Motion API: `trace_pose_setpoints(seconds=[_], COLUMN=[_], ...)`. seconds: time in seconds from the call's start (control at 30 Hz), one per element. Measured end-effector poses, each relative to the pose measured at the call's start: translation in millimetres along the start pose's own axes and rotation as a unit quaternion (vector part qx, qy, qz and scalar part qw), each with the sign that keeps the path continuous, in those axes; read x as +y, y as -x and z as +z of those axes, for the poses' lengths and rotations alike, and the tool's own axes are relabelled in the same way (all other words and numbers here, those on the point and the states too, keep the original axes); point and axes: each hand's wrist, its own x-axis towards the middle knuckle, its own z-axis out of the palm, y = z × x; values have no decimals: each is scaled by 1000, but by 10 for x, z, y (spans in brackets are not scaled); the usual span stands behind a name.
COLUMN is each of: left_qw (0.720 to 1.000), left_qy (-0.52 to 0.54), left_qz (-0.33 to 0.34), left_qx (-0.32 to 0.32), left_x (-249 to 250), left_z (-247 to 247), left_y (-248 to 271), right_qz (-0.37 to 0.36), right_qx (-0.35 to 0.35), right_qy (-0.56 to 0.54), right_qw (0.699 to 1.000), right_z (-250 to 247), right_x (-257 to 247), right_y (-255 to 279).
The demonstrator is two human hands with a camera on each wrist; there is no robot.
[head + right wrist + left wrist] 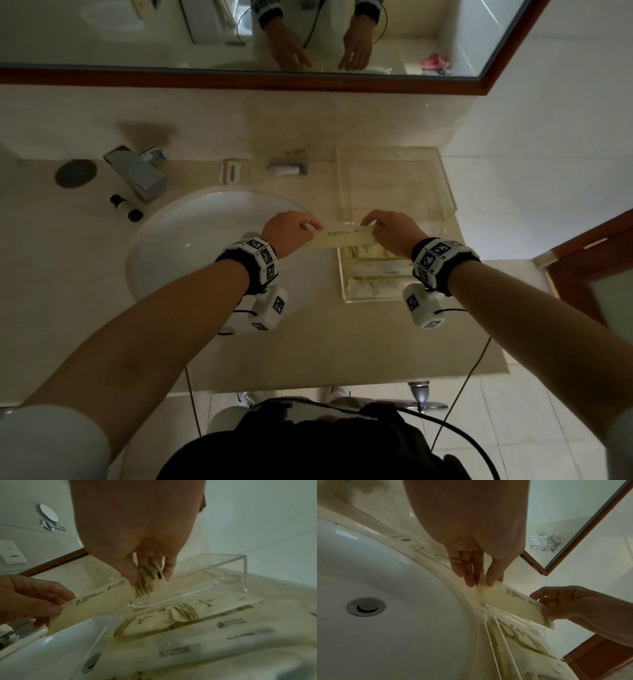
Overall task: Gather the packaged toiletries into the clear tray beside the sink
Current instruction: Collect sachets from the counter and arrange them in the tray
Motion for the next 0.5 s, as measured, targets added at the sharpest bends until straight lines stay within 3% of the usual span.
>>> trace_pose_setpoints(seconds=[0.3,0.5], left_qw=[1000,996], left_qy=[-12,-71], left_qz=[10,13], left_qx=[1,-43], left_x=[368,520], left_z=[390,592], left_y=[-197,-295], right_qz=[32,32], right_qx=[28,8], right_qy=[-28,-21], right_qw=[999,999], right_z=[-192,-231], right_x=[502,770], right_y=[89,112])
